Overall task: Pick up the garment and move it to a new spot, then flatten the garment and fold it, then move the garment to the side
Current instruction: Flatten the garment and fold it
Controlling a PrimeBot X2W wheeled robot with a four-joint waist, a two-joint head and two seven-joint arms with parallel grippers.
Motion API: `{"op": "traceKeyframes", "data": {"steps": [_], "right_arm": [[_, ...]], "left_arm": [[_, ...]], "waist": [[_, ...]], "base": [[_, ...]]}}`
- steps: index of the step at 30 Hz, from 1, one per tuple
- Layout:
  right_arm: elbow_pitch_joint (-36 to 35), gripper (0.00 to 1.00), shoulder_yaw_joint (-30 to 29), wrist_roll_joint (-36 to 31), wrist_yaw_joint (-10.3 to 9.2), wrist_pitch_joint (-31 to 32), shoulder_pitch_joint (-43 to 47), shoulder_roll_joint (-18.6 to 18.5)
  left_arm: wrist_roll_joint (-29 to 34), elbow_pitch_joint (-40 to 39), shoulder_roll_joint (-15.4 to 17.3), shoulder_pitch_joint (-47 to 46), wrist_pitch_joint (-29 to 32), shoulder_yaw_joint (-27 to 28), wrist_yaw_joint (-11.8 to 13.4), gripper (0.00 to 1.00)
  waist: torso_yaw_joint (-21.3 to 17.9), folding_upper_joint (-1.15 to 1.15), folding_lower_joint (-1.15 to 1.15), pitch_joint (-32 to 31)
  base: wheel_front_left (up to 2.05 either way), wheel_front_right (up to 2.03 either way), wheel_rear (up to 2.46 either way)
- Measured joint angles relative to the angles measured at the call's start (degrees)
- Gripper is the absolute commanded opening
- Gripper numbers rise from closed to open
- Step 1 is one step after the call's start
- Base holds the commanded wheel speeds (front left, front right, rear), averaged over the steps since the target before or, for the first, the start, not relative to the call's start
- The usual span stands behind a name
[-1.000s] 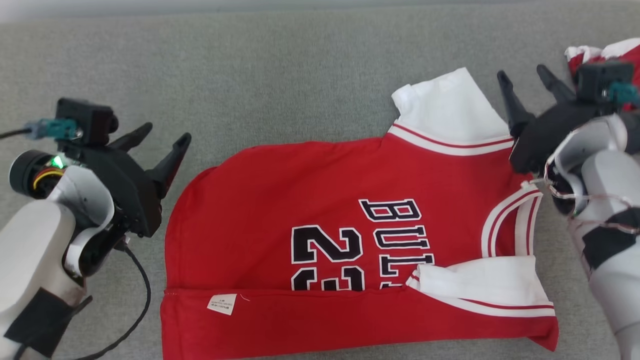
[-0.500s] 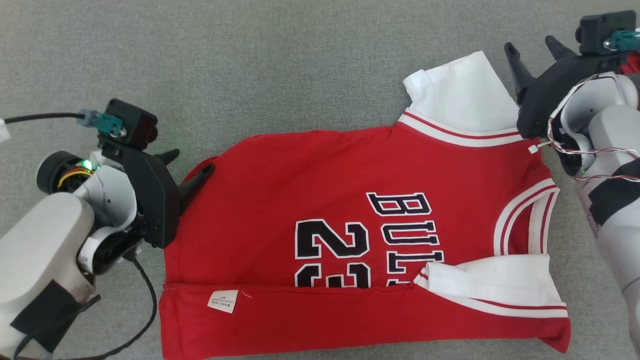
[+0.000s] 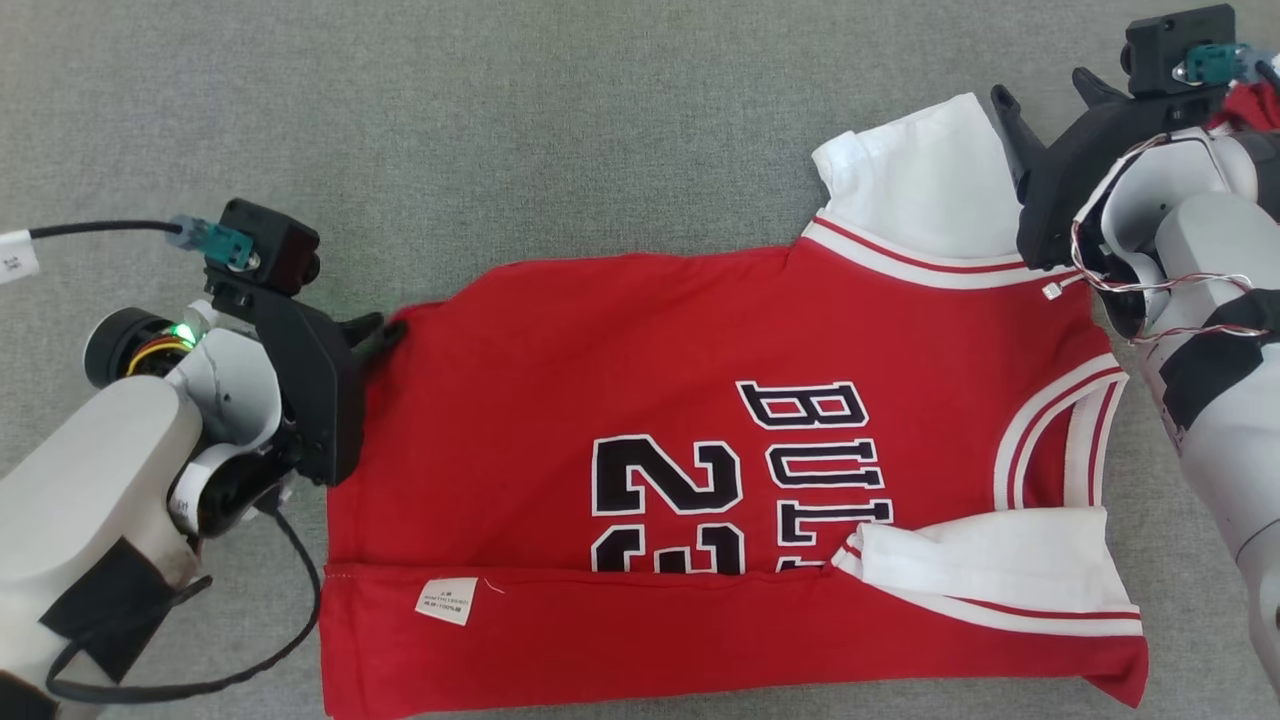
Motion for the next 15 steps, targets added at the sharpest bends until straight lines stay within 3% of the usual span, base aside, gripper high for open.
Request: {"op": "traceKeyframes", "data": {"steps": [1,7,15], "right_arm": [[0.2,1.00,0.3,0.2,0.00,0.0,-0.2,0.1],[1.8,1.00,1.3,1.1,0.00,-0.3,-1.2,0.0],[4.6,1.00,3.6,1.6,0.00,1.2,-2.1,-0.7]], "left_arm": [[-0.1,0.3,-0.2,-0.3,-0.3,-0.3,0.0,0.00],[-1.7,0.6,-0.7,-0.9,-2.1,-1.3,0.0,0.00],[-2.3,-1.9,-0.2,-0.3,-11.7,0.9,0.0,0.00]], "waist": [[0.0,0.00,0.00,0.1],[0.4,0.00,0.00,0.4],[2.3,0.00,0.00,0.8]], "base": [[0.00,0.00,0.00],[0.00,0.00,0.00],[0.00,0.00,0.00]]}}
